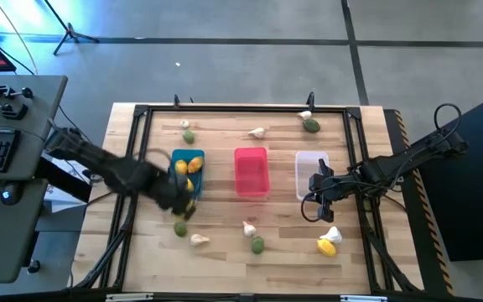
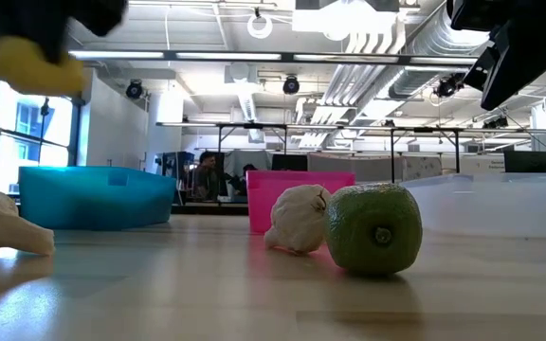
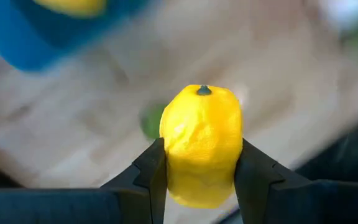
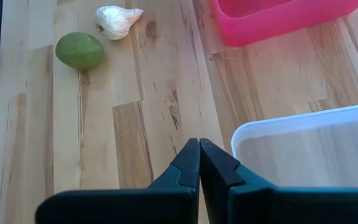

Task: Sort produce into baskets
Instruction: Put the left yellow lemon into the blue bin, then put the yellow lemon into the blue bin

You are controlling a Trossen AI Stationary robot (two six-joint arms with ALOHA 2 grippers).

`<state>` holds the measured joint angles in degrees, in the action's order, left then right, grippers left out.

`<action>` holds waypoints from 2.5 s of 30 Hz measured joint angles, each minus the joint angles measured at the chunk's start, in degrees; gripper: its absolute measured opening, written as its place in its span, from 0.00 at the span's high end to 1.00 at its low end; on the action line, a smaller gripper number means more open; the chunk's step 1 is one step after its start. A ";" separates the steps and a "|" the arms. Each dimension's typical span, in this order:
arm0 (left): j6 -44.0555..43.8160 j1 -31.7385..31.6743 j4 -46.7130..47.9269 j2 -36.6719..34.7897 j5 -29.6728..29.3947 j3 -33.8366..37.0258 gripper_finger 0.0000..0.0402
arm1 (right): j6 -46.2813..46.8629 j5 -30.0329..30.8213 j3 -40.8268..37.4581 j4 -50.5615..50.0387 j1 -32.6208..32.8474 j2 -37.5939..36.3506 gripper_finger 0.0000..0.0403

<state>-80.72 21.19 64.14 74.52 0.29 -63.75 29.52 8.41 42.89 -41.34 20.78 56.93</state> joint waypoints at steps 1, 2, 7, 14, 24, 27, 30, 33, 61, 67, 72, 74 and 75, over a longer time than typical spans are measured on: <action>-0.30 -2.40 0.13 -0.21 -1.41 0.00 0.71 | 0.07 -0.01 0.00 0.00 0.00 0.00 1.00; -0.38 -5.02 0.30 -0.21 -2.39 0.00 0.71 | 0.21 -0.01 0.00 0.00 0.00 0.00 1.00; 4.50 -16.42 -3.97 1.16 -4.03 2.07 0.71 | 0.41 0.01 0.00 0.02 0.00 0.00 1.00; 7.96 -25.96 -8.55 1.61 -2.47 8.37 0.71 | 0.43 0.01 0.02 0.07 0.00 0.00 1.00; 6.45 -29.19 -18.10 1.59 0.92 14.95 0.71 | 0.10 1.44 0.02 0.04 0.00 0.00 1.00; 6.47 -29.60 -18.93 1.57 0.90 16.17 0.69 | 0.05 2.31 0.02 0.02 0.00 0.00 1.00; 7.56 -29.84 -18.78 1.59 0.90 16.48 0.64 | 0.04 2.53 0.02 0.00 0.00 0.00 1.00; 8.45 -29.84 -18.89 1.57 0.45 16.48 0.57 | 0.04 2.55 0.02 0.00 0.00 0.00 1.00; 24.14 -15.77 -32.19 -9.12 -19.49 16.45 0.93 | 5.04 -0.11 0.02 0.17 0.77 -0.02 1.00; 32.38 -9.82 -34.93 -8.82 -25.93 16.44 0.98 | 6.26 -0.29 0.02 0.68 3.95 -0.02 1.00; 36.55 -7.44 -35.65 -8.44 -27.24 16.44 1.00 | 11.90 -2.71 0.02 0.63 7.64 -0.02 1.00; 38.62 -7.41 -37.17 -8.44 -24.87 16.44 1.00 | 15.12 -4.40 0.04 0.55 9.01 -0.02 1.00; 40.27 -7.66 -38.36 -8.44 -22.86 16.44 1.00 | 16.61 -4.82 0.04 0.48 9.66 -0.02 1.00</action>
<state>-40.45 13.53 25.78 66.08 -22.58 -47.31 46.14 3.59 42.94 -40.87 30.43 56.90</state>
